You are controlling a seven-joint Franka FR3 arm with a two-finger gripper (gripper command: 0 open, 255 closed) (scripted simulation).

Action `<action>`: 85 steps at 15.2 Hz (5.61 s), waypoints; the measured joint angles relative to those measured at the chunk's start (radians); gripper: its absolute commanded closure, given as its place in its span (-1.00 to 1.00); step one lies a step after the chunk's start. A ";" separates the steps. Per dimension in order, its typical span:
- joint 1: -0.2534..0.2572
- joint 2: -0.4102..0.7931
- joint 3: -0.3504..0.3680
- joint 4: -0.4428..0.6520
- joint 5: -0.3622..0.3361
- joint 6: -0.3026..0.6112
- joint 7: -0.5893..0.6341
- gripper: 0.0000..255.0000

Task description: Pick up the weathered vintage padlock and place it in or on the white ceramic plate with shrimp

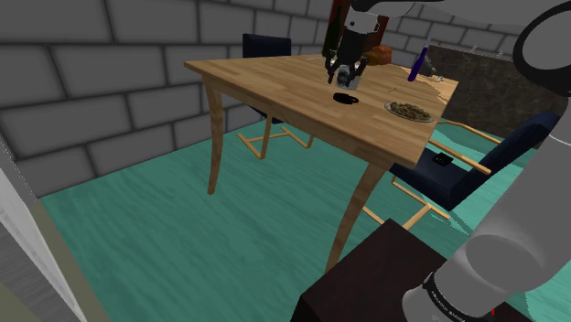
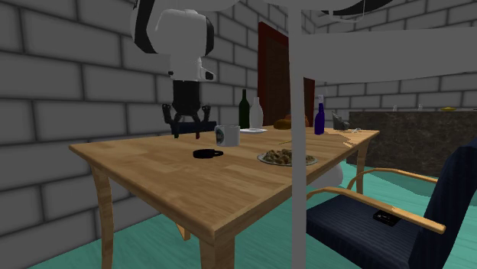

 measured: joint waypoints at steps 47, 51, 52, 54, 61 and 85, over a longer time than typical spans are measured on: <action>-0.058 0.154 -0.038 0.147 0.011 -0.097 -0.093 1.00; -0.062 0.173 -0.039 0.229 0.014 -0.160 -0.097 1.00; -0.063 0.177 -0.040 0.250 0.014 -0.178 -0.097 1.00; -0.065 0.190 -0.040 0.293 0.016 -0.208 -0.097 1.00; -0.083 0.197 -0.048 0.383 0.019 -0.291 -0.121 1.00; -0.297 -0.020 -0.205 0.019 -0.001 -0.139 -0.500 1.00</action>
